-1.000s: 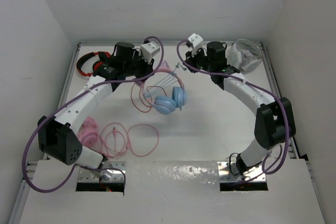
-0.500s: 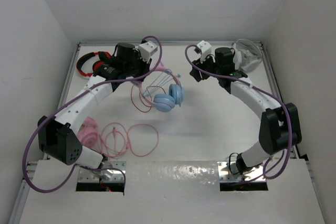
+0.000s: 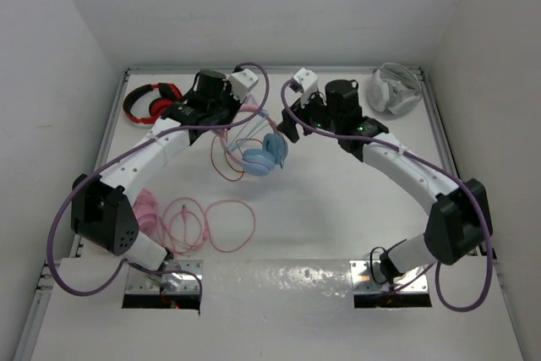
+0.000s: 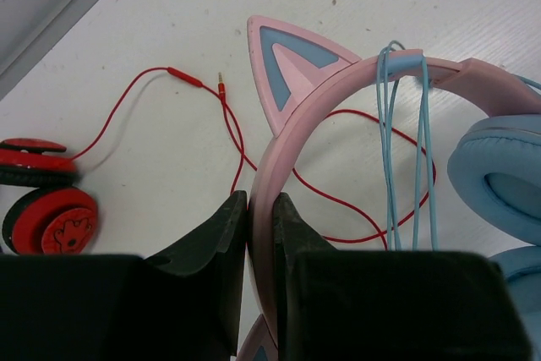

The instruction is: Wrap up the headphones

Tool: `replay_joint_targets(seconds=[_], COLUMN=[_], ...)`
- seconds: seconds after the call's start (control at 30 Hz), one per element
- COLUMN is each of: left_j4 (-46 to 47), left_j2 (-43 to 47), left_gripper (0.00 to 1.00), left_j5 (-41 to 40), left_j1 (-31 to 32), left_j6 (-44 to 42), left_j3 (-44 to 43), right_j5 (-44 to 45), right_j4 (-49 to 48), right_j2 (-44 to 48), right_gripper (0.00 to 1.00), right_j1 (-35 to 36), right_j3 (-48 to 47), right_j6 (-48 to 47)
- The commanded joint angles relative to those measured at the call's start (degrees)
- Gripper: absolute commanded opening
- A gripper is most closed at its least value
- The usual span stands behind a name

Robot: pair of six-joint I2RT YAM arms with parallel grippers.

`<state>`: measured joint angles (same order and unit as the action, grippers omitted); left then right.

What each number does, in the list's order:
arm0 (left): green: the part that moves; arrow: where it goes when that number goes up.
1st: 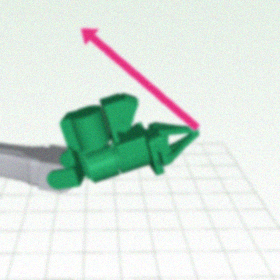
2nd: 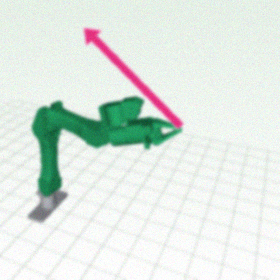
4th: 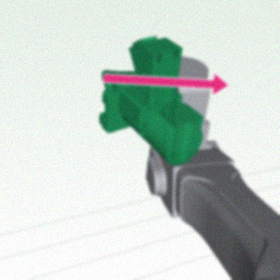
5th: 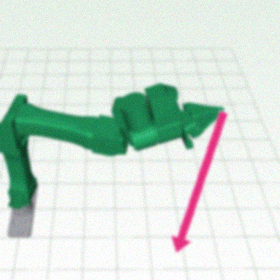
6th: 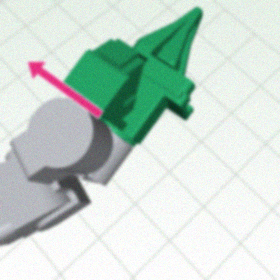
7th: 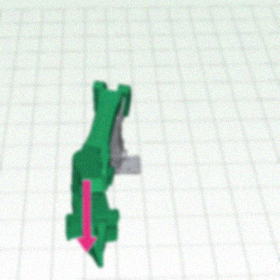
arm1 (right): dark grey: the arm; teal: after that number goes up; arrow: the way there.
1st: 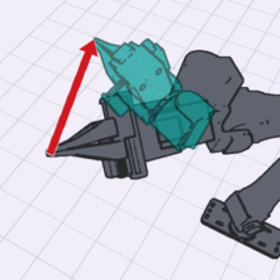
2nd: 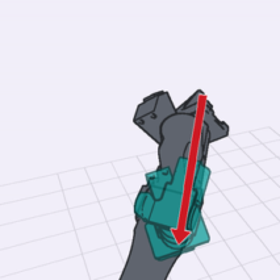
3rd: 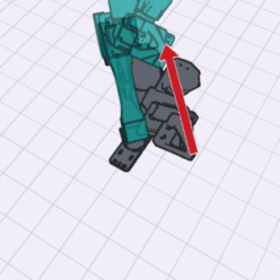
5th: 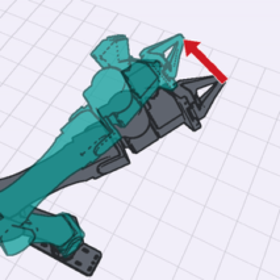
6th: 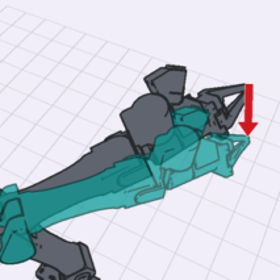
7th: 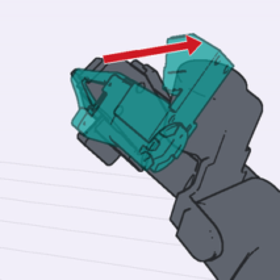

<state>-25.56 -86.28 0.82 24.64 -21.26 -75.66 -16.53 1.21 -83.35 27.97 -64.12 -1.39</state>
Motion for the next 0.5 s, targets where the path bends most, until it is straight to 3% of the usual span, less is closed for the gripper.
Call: replay_joint_targets(seconds=[0.0,0.47], left_j4=[4.9,5.8], left_j2=[1.5,1.0], left_gripper=[0.00,0.00], left_j5=[-0.2,0.3], left_j1=[0.7,2.4], left_j6=[0.6,1.0], left_j3=[-3.7,-4.0], right_j5=[1.3,-2.4], right_j4=[0.9,-2.5], right_j2=[-3.0,-16.3], right_gripper=[0.79,0.74], right_j1=[-0.2,1.7], right_j3=[-2.7,-9.1], right_j6=[3.4,7.6])
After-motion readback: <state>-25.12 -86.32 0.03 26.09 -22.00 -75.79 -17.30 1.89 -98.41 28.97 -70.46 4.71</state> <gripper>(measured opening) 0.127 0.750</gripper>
